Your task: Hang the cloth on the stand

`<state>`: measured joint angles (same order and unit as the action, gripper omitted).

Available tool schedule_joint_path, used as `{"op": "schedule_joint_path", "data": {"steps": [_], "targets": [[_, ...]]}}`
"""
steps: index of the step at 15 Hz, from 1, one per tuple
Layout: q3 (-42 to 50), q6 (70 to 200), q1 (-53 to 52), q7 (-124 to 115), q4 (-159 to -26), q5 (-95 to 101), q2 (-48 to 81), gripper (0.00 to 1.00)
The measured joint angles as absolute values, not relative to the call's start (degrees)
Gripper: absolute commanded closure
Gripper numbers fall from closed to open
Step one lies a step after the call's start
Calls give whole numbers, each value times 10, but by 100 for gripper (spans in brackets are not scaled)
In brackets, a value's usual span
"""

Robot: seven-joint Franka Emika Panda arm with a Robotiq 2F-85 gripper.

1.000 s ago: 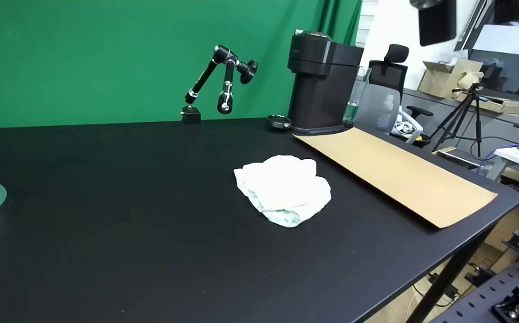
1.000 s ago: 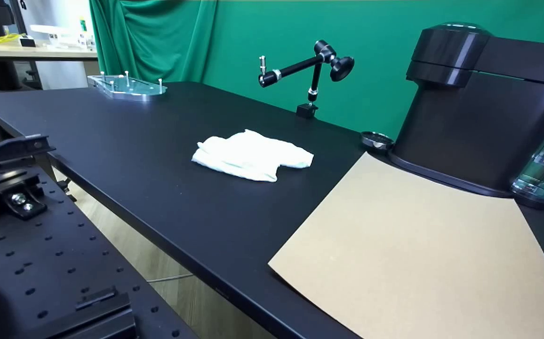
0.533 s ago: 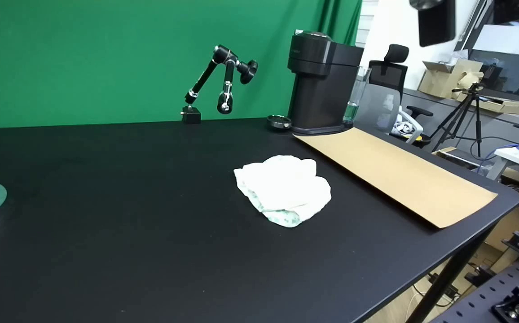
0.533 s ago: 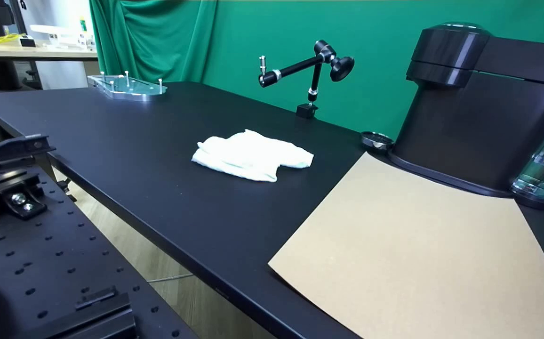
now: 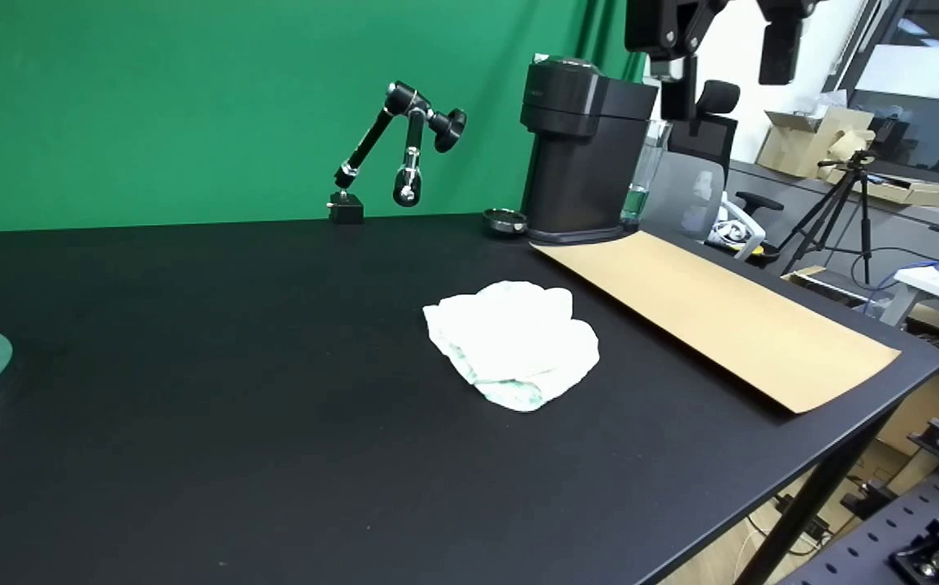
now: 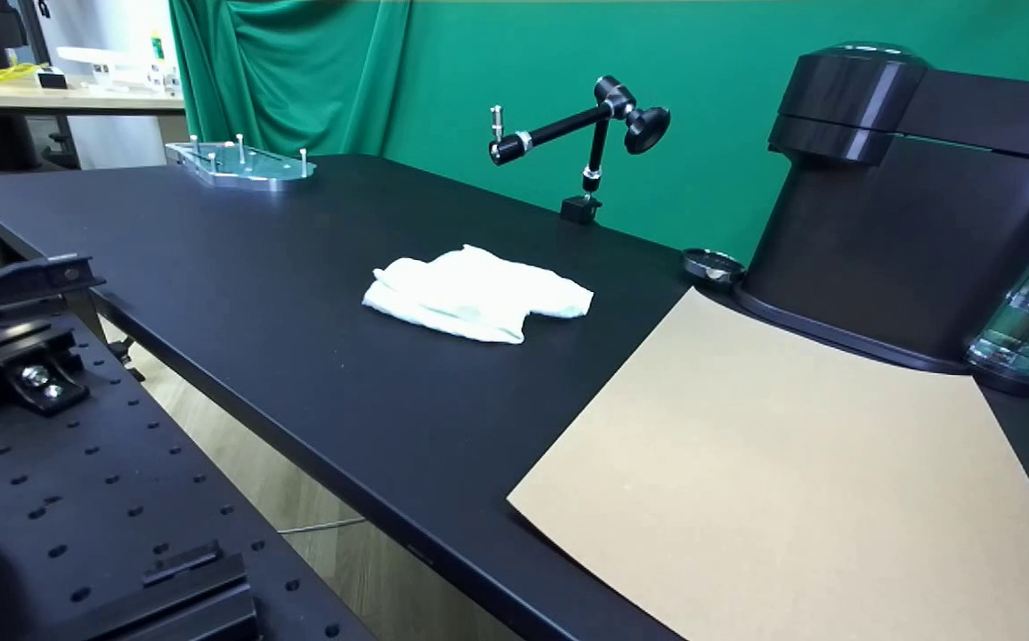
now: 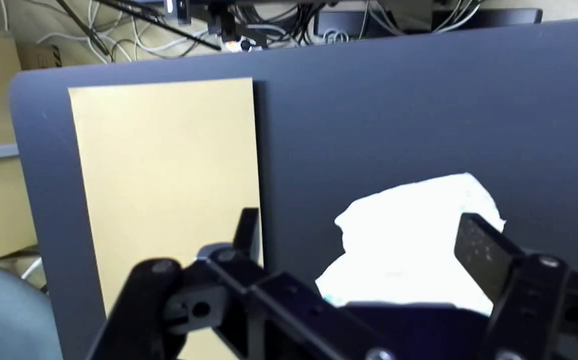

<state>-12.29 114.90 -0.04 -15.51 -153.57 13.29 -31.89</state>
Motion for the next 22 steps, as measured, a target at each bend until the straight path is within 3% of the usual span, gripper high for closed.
{"op": "schedule_joint_path", "data": {"steps": [5,9,22], "targets": [[-89,1328,26,-136,-1535,192,-254,0],[-45,1439,0,-10,-1535,123,-208,0],[-6,1479,11,66,-1535,91,-136,0]]}}
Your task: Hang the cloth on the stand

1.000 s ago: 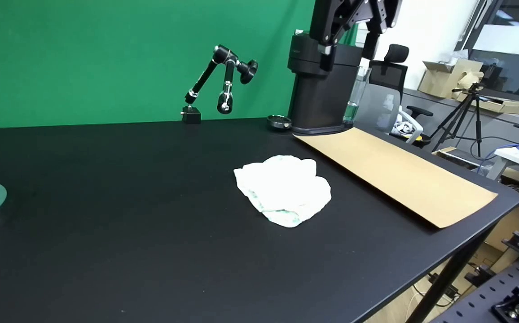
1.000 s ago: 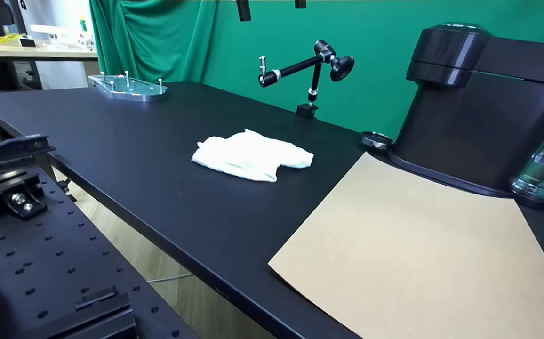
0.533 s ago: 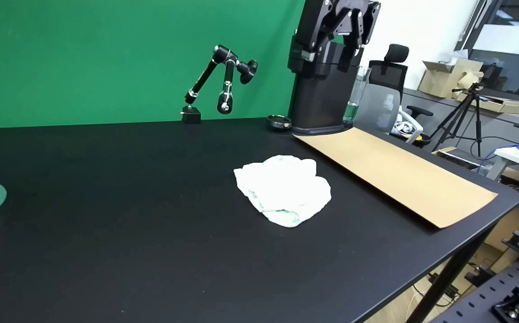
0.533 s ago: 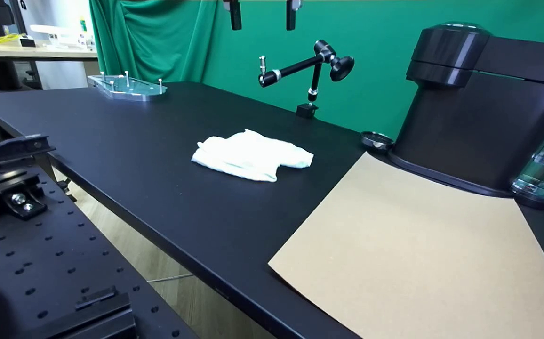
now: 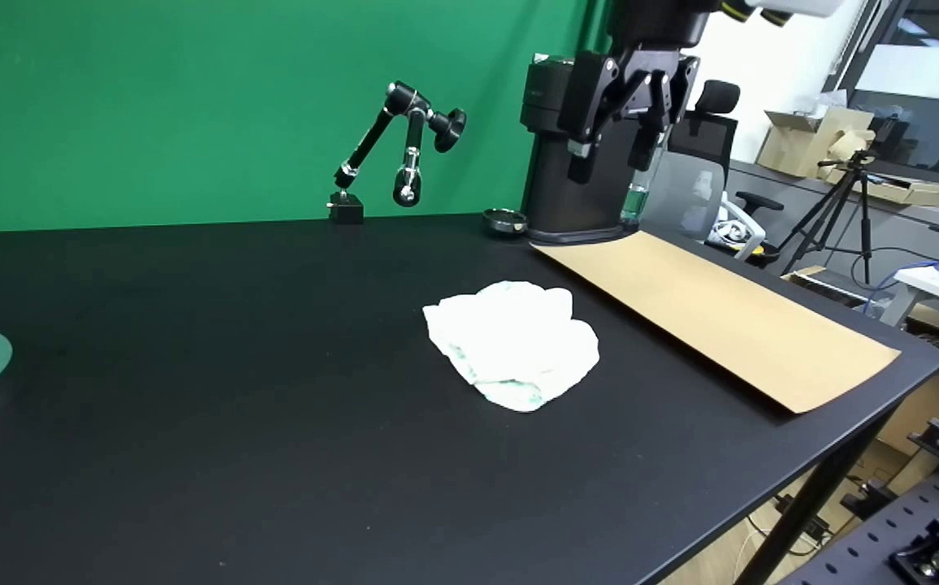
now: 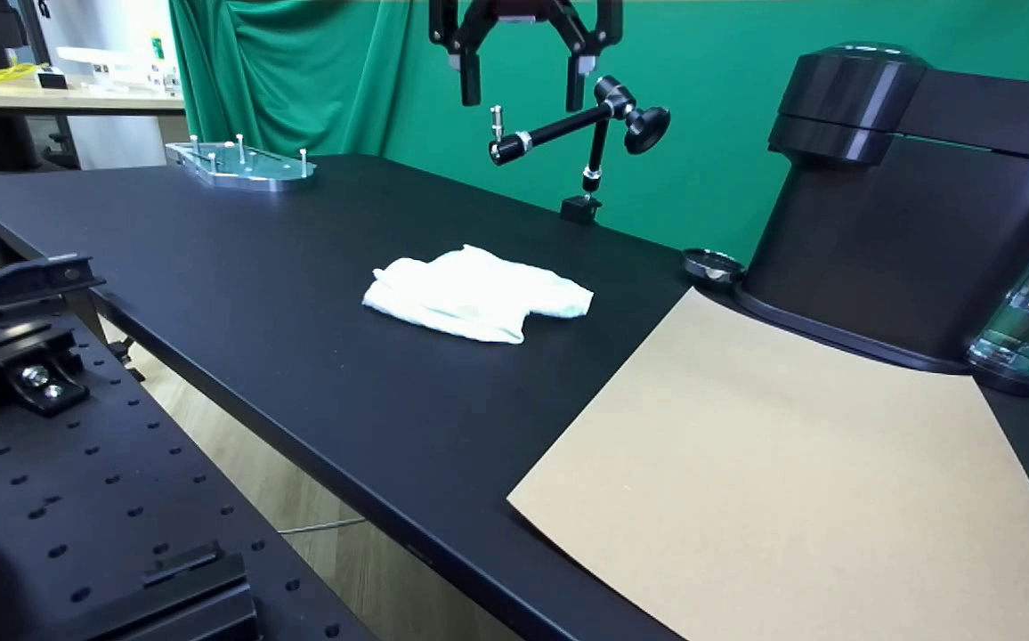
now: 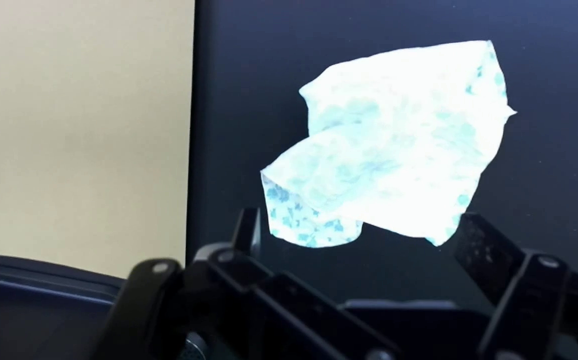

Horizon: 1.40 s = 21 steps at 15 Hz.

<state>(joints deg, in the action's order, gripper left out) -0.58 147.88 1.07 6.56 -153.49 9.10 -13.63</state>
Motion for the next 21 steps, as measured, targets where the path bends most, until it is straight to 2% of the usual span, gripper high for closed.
{"op": "schedule_joint_path", "data": {"steps": [7,18,19,21], "targets": [[15,1554,7,113,-1515,26,-23,0],[-1,1556,5,122,-1435,-10,124,0],[-2,1556,5,122,-1430,-10,135,20],[-4,1555,6,122,-1421,-10,153,34]]}}
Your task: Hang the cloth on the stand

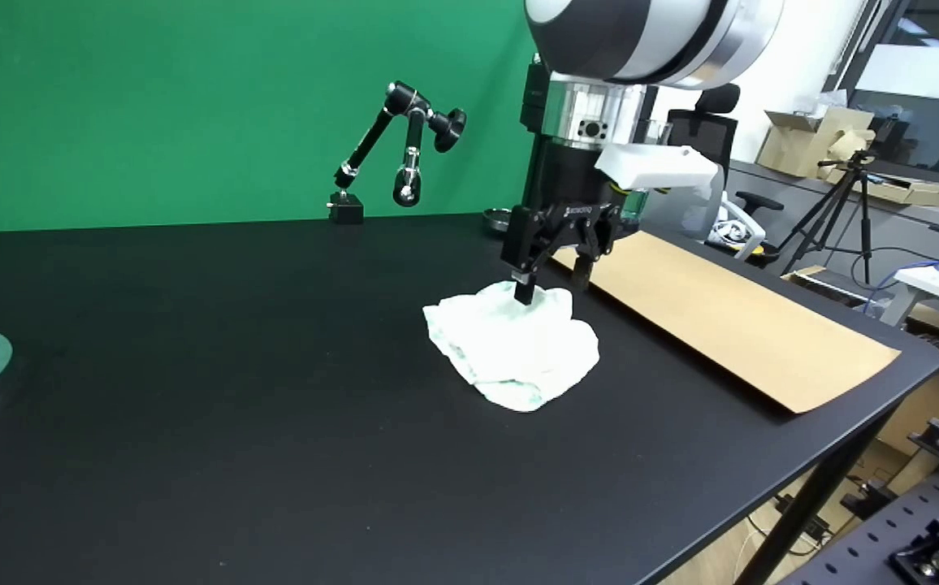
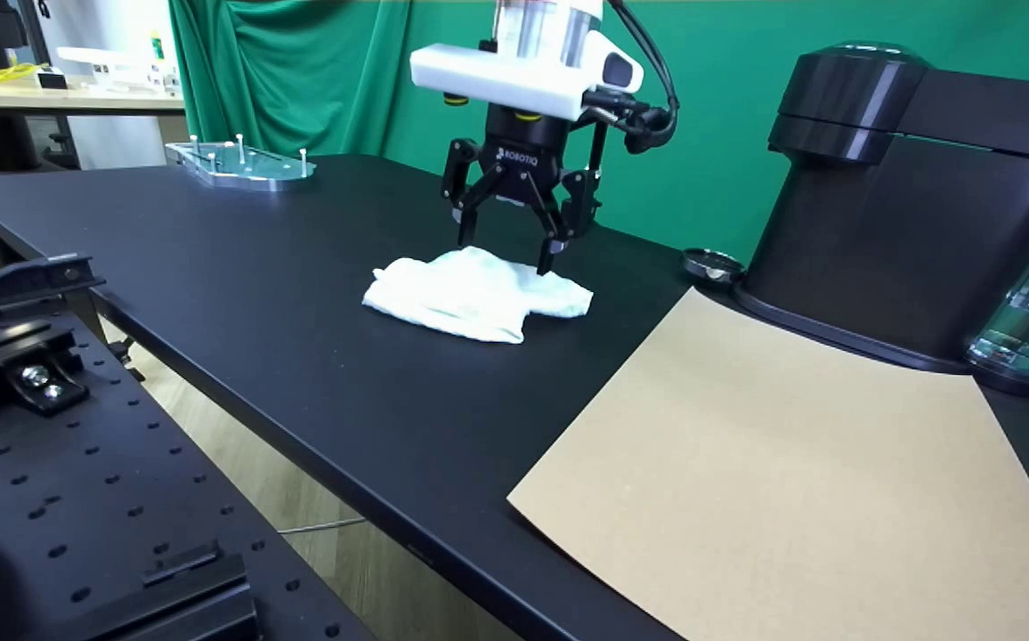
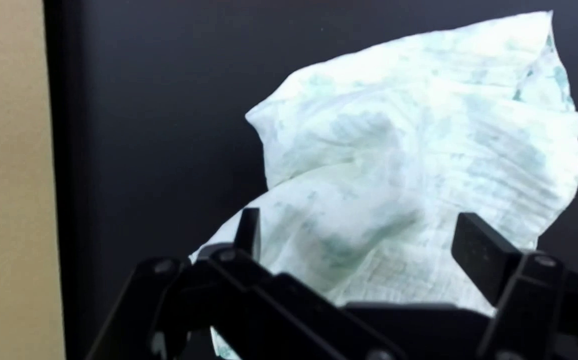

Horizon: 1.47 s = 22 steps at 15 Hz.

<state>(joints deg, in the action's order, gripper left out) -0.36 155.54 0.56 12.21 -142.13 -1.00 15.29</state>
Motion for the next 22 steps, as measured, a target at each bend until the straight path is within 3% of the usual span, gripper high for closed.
{"op": "schedule_joint_path", "data": {"steps": [9,11,22], "targets": [[-7,1555,6,122,-1400,-9,182,96],[-8,1553,5,121,-1397,-7,181,100],[-9,1439,-19,65,-1372,65,63,100]]}}
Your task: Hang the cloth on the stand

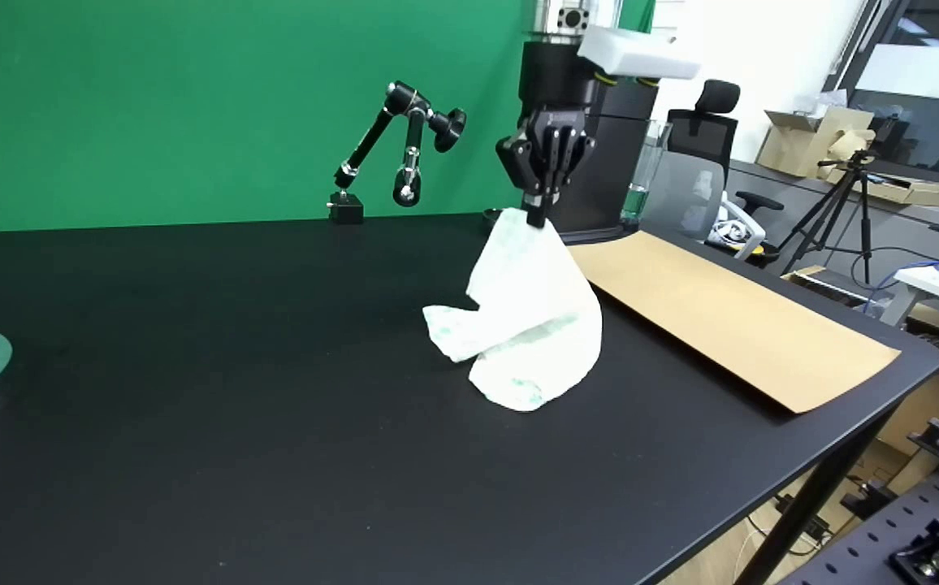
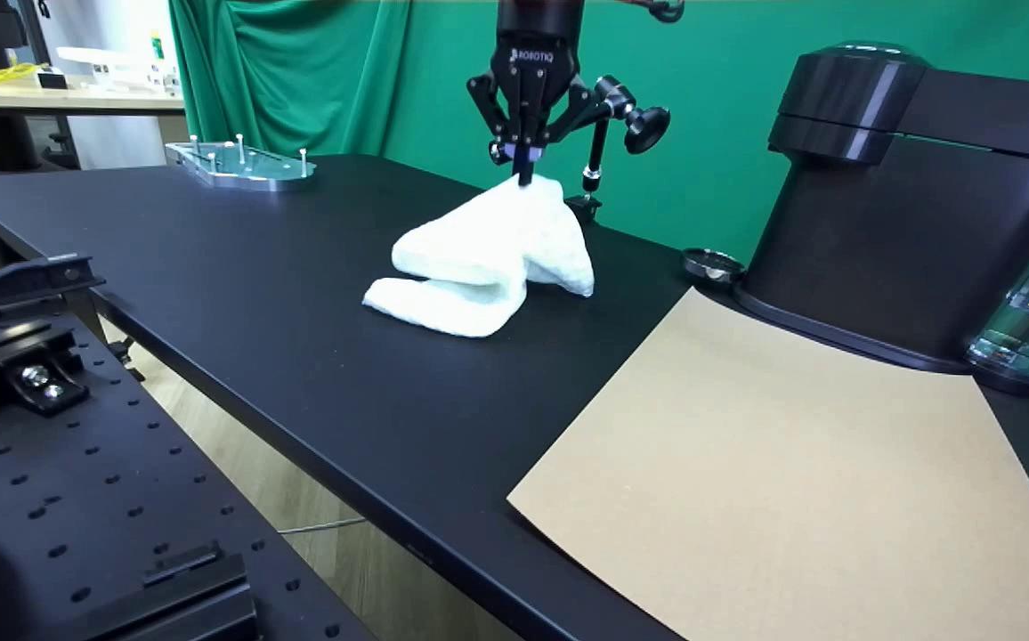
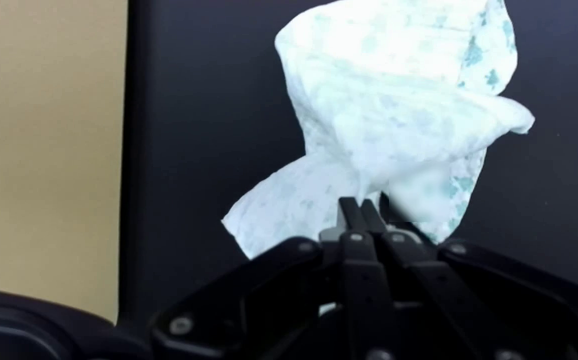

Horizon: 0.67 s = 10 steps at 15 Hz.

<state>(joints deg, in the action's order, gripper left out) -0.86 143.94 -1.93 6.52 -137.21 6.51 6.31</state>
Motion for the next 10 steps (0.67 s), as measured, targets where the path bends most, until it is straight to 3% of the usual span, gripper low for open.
{"op": "schedule_joint_path", "data": {"steps": [10], "targets": [[-58,1330,-47,-61,-1255,151,-34,100]]}}
